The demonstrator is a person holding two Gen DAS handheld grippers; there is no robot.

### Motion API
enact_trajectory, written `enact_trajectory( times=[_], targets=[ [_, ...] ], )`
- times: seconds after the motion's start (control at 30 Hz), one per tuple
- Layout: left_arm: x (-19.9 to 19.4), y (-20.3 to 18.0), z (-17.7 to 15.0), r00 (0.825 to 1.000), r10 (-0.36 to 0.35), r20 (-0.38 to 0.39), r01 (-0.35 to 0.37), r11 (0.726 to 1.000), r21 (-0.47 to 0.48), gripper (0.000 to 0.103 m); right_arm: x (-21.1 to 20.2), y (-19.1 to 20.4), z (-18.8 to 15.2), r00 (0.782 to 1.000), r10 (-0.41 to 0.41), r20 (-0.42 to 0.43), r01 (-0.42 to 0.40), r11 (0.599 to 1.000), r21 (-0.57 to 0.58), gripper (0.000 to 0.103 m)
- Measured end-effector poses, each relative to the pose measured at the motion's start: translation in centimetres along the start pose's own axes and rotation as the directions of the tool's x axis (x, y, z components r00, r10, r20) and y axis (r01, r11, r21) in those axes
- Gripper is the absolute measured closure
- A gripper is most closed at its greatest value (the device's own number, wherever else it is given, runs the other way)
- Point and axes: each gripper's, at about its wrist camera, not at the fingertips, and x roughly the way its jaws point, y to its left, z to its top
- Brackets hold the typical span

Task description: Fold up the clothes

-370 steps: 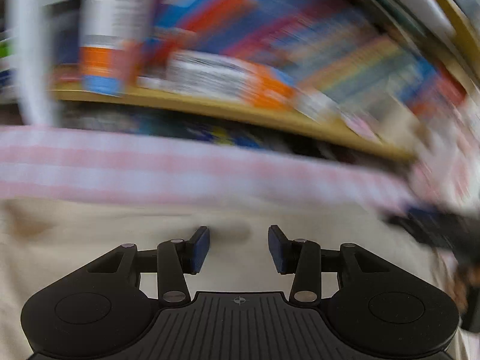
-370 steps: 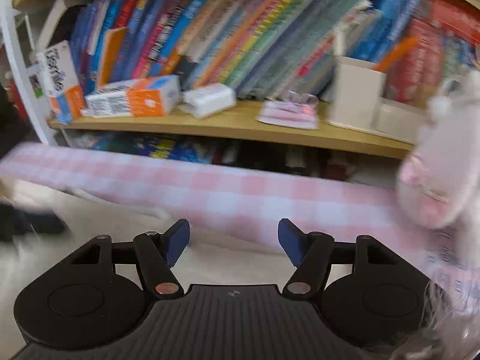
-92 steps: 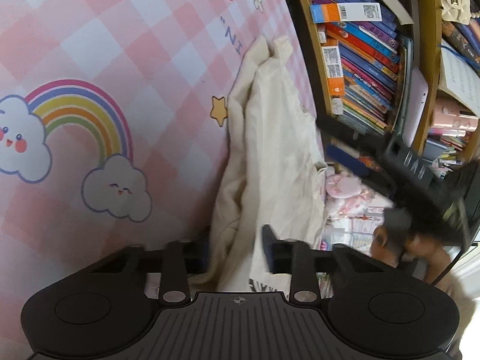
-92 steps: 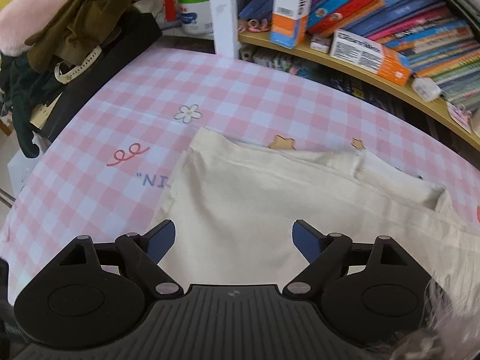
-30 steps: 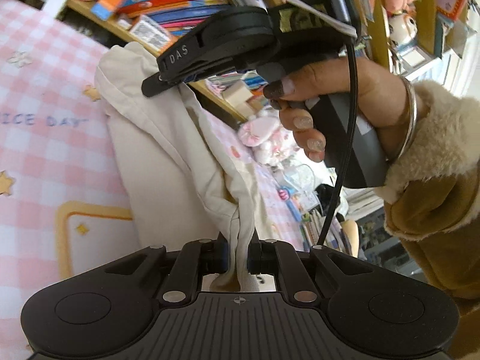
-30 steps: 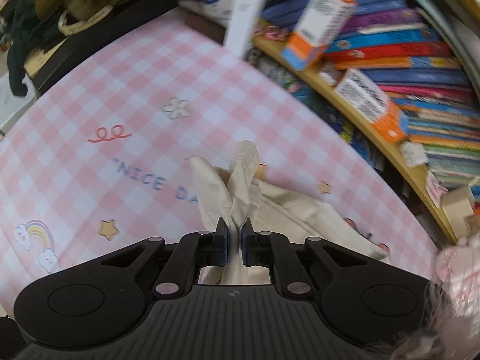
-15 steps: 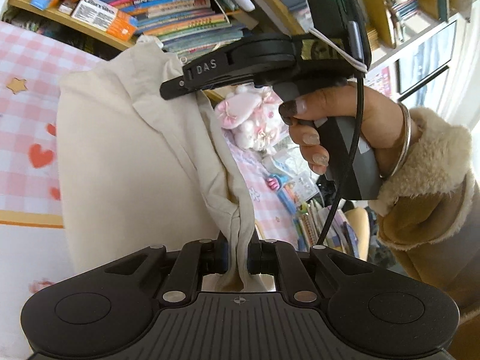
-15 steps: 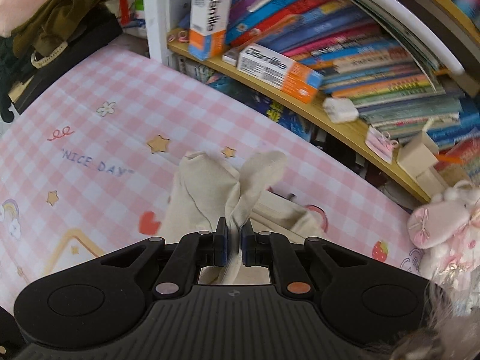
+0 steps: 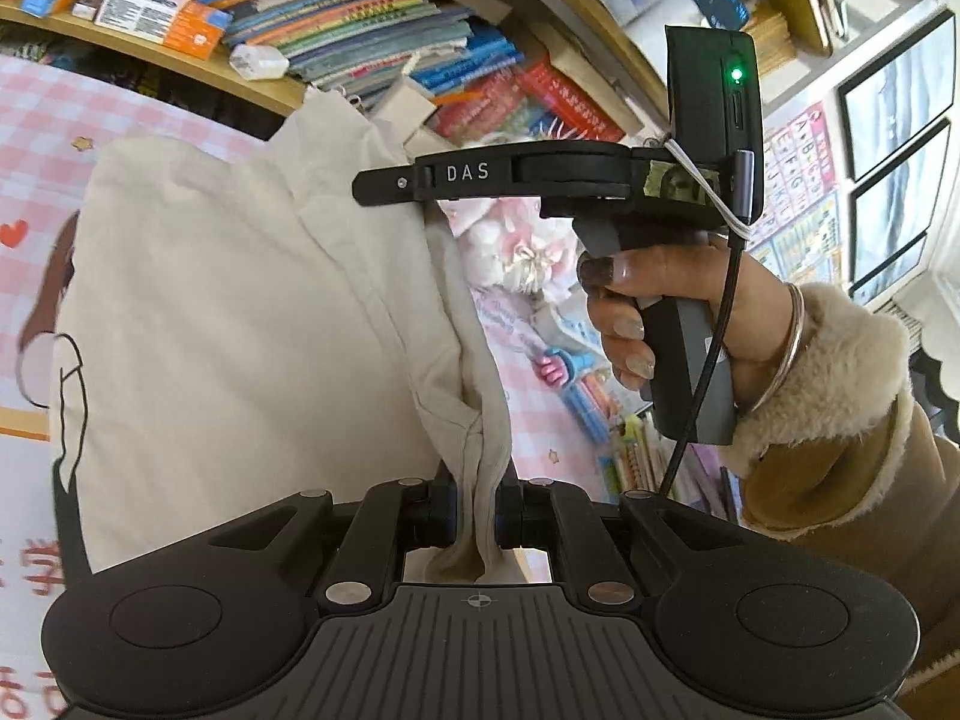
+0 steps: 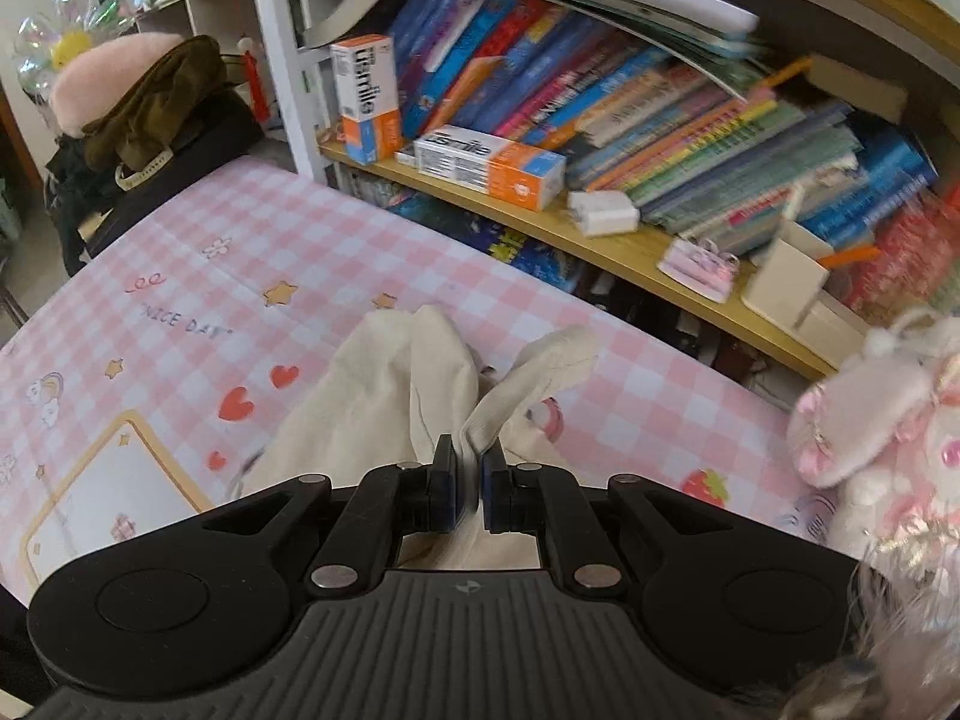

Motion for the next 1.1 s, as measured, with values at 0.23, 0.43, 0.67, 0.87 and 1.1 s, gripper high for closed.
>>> enact_trajectory(
  times=[0.23,0.43,0.67,0.87,1.1],
  targets=[
    [3.5,-1.7,-1.2,0.996,0.068,-0.059,-0.068,0.998,0.005,0.094,0.0,-3.6,-3.4,1.000,0.021,0.006,-0.021,0.999,0.039,0.096],
    [6.4,-2.4,-2.9,0.981,0.087,-0.172,-0.091,0.996,-0.012,0.078,2.2,-6.1,-6.5,0.998,0.031,-0.051,-0.024,0.991,0.133,0.091],
    [4.0,-2.0,-5.0,0.976,0.101,-0.193,-0.096,0.995,0.031,0.056,0.4,-7.7,-10.8,0.999,-0.035,-0.037,0.044,0.957,0.288,0.056],
    [0.0,-0.1,-7.1,0.928,0.357,-0.107,-0.337,0.926,0.169,0.056,-5.3,-6.0,-17.0,1.000,0.008,-0.001,-0.007,0.916,0.401,0.052],
    [-3.1,0.7,-9.7,0.815,0.579,0.014,-0.547,0.760,0.351,0.043,-8.3,-3.4,-22.6,0.991,0.135,-0.011,-0.104,0.813,0.573,0.052]
  ],
)
